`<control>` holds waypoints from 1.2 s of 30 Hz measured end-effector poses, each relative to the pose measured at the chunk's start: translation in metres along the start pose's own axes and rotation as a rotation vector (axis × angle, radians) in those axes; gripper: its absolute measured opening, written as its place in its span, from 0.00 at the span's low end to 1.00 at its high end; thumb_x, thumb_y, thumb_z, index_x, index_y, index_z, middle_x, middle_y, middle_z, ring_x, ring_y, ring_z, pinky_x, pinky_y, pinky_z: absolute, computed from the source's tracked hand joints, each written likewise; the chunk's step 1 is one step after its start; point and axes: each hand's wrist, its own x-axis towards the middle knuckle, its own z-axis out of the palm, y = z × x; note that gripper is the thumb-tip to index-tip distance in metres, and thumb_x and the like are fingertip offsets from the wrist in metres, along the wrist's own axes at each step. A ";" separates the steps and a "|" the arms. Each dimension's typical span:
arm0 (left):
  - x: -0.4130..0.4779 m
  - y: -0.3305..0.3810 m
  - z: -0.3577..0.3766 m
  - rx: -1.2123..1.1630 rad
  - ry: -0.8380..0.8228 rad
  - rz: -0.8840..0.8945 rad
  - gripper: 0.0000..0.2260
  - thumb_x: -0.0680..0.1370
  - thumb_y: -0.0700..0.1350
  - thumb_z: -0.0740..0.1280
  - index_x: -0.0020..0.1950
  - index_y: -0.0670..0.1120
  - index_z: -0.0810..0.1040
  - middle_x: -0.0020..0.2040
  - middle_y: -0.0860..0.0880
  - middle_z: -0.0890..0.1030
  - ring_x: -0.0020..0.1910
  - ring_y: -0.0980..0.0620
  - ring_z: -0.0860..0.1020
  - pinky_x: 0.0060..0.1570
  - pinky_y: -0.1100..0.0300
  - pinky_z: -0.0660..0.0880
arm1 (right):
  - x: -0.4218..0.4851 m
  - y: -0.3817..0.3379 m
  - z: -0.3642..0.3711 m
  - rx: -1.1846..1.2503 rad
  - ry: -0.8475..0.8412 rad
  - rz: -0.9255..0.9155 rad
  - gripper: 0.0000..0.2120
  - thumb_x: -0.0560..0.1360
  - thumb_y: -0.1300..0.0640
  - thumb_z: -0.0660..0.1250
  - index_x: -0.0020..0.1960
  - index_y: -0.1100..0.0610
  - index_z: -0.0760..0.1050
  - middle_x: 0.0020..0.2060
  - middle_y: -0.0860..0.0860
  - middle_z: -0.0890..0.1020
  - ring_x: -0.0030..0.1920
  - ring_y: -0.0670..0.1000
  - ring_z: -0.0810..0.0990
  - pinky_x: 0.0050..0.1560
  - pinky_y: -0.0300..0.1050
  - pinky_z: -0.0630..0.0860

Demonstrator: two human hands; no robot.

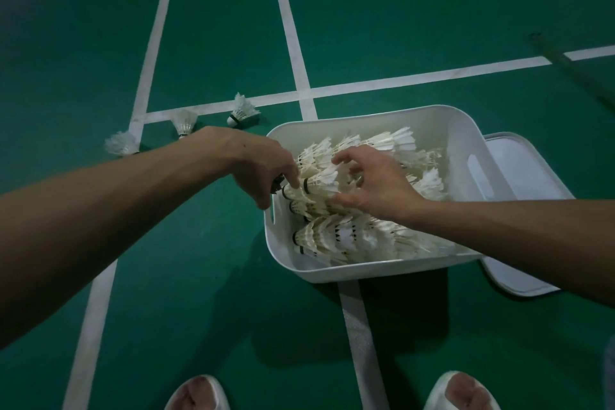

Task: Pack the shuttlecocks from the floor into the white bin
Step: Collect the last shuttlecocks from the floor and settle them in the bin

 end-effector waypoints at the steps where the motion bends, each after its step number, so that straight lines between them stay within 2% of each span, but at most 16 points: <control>1: 0.000 -0.001 0.000 -0.007 0.005 0.005 0.30 0.71 0.48 0.71 0.72 0.55 0.68 0.72 0.53 0.68 0.67 0.49 0.69 0.68 0.49 0.66 | 0.000 -0.002 0.002 -0.012 0.004 0.002 0.29 0.64 0.54 0.80 0.62 0.50 0.74 0.57 0.48 0.77 0.55 0.47 0.76 0.58 0.48 0.77; 4: 0.001 -0.003 0.001 -0.019 0.005 0.009 0.31 0.69 0.48 0.70 0.72 0.56 0.68 0.69 0.52 0.72 0.63 0.49 0.72 0.65 0.49 0.69 | 0.000 -0.009 0.007 -0.021 0.030 0.039 0.31 0.64 0.54 0.80 0.64 0.49 0.73 0.57 0.48 0.79 0.55 0.48 0.76 0.59 0.48 0.76; 8: 0.002 -0.002 0.002 -0.011 0.016 0.002 0.31 0.69 0.48 0.71 0.72 0.55 0.68 0.70 0.52 0.71 0.64 0.49 0.72 0.65 0.49 0.68 | 0.001 -0.010 0.011 0.068 0.028 0.071 0.31 0.62 0.56 0.81 0.62 0.51 0.75 0.52 0.46 0.75 0.47 0.46 0.78 0.54 0.46 0.79; 10: 0.002 -0.002 0.003 -0.012 0.018 -0.001 0.31 0.69 0.48 0.71 0.72 0.56 0.67 0.70 0.53 0.71 0.64 0.49 0.72 0.66 0.48 0.68 | 0.002 -0.010 0.014 0.096 0.014 0.071 0.31 0.61 0.57 0.81 0.61 0.51 0.76 0.53 0.46 0.72 0.45 0.46 0.77 0.52 0.43 0.80; 13: 0.002 -0.001 0.005 -0.016 0.020 0.005 0.31 0.69 0.48 0.70 0.72 0.55 0.67 0.69 0.52 0.72 0.63 0.49 0.73 0.65 0.48 0.69 | 0.004 -0.010 0.018 0.117 -0.014 0.098 0.31 0.62 0.60 0.80 0.63 0.51 0.75 0.48 0.46 0.75 0.38 0.43 0.78 0.44 0.37 0.80; 15: 0.001 0.000 0.005 -0.019 0.025 0.000 0.31 0.70 0.47 0.70 0.72 0.55 0.67 0.68 0.52 0.73 0.63 0.49 0.73 0.65 0.48 0.70 | 0.006 -0.010 0.023 0.125 -0.037 0.093 0.31 0.64 0.62 0.79 0.64 0.51 0.74 0.47 0.46 0.76 0.38 0.42 0.79 0.40 0.32 0.78; 19: -0.009 0.005 -0.005 -0.176 0.097 0.014 0.28 0.70 0.41 0.66 0.70 0.52 0.70 0.71 0.49 0.68 0.67 0.51 0.68 0.69 0.53 0.64 | 0.010 -0.010 0.025 0.164 -0.032 0.087 0.32 0.64 0.63 0.79 0.65 0.51 0.74 0.46 0.45 0.77 0.37 0.42 0.78 0.49 0.42 0.81; 21: -0.015 0.007 -0.010 -0.291 0.173 0.042 0.27 0.71 0.38 0.66 0.69 0.52 0.71 0.71 0.48 0.64 0.65 0.54 0.66 0.67 0.59 0.63 | 0.009 -0.011 0.023 0.160 -0.047 0.090 0.33 0.63 0.61 0.79 0.66 0.51 0.74 0.48 0.46 0.78 0.39 0.43 0.78 0.51 0.43 0.80; 23: -0.019 0.009 -0.012 -0.383 0.246 0.066 0.30 0.70 0.37 0.67 0.70 0.54 0.68 0.69 0.48 0.62 0.62 0.52 0.67 0.62 0.60 0.66 | 0.009 -0.010 0.021 0.189 -0.080 0.108 0.31 0.65 0.63 0.78 0.65 0.51 0.74 0.51 0.49 0.77 0.42 0.48 0.79 0.48 0.45 0.81; 26: -0.021 0.015 -0.010 -0.512 0.332 0.087 0.39 0.69 0.36 0.72 0.72 0.55 0.56 0.63 0.46 0.70 0.54 0.52 0.73 0.55 0.61 0.75 | 0.009 -0.011 0.019 0.459 -0.152 0.177 0.21 0.74 0.71 0.67 0.63 0.54 0.75 0.51 0.54 0.73 0.43 0.55 0.78 0.42 0.50 0.83; 28: -0.018 0.016 -0.006 -0.575 0.353 0.062 0.41 0.68 0.36 0.74 0.71 0.53 0.53 0.59 0.46 0.76 0.50 0.51 0.77 0.53 0.57 0.77 | 0.011 -0.007 0.018 0.460 -0.181 0.144 0.21 0.75 0.74 0.63 0.63 0.56 0.75 0.52 0.56 0.72 0.40 0.54 0.77 0.40 0.48 0.83; 31: -0.011 0.015 0.001 -0.548 0.336 0.009 0.34 0.69 0.41 0.76 0.69 0.48 0.61 0.60 0.47 0.76 0.57 0.47 0.76 0.60 0.51 0.74 | 0.008 -0.006 0.011 0.451 -0.212 0.094 0.25 0.73 0.71 0.68 0.67 0.56 0.72 0.53 0.54 0.75 0.41 0.48 0.78 0.36 0.37 0.80; 33: -0.009 0.015 0.004 -0.500 0.321 0.004 0.28 0.69 0.43 0.76 0.65 0.48 0.67 0.59 0.48 0.76 0.58 0.48 0.74 0.59 0.52 0.72 | 0.007 -0.005 0.007 0.492 -0.237 0.112 0.28 0.72 0.71 0.69 0.69 0.54 0.71 0.55 0.54 0.76 0.43 0.50 0.78 0.34 0.33 0.78; 34: -0.008 0.016 0.005 -0.489 0.308 0.011 0.27 0.69 0.43 0.75 0.65 0.49 0.68 0.59 0.48 0.76 0.57 0.48 0.74 0.58 0.53 0.72 | 0.006 -0.003 0.007 0.476 -0.237 0.105 0.30 0.71 0.71 0.71 0.69 0.52 0.70 0.55 0.53 0.77 0.44 0.50 0.79 0.36 0.33 0.79; 36: -0.006 0.019 0.006 -0.462 0.290 0.026 0.28 0.70 0.43 0.75 0.65 0.49 0.67 0.57 0.51 0.75 0.54 0.50 0.73 0.55 0.57 0.70 | 0.006 0.001 0.006 0.377 -0.240 0.077 0.35 0.67 0.69 0.75 0.69 0.47 0.69 0.55 0.50 0.79 0.47 0.50 0.82 0.45 0.42 0.82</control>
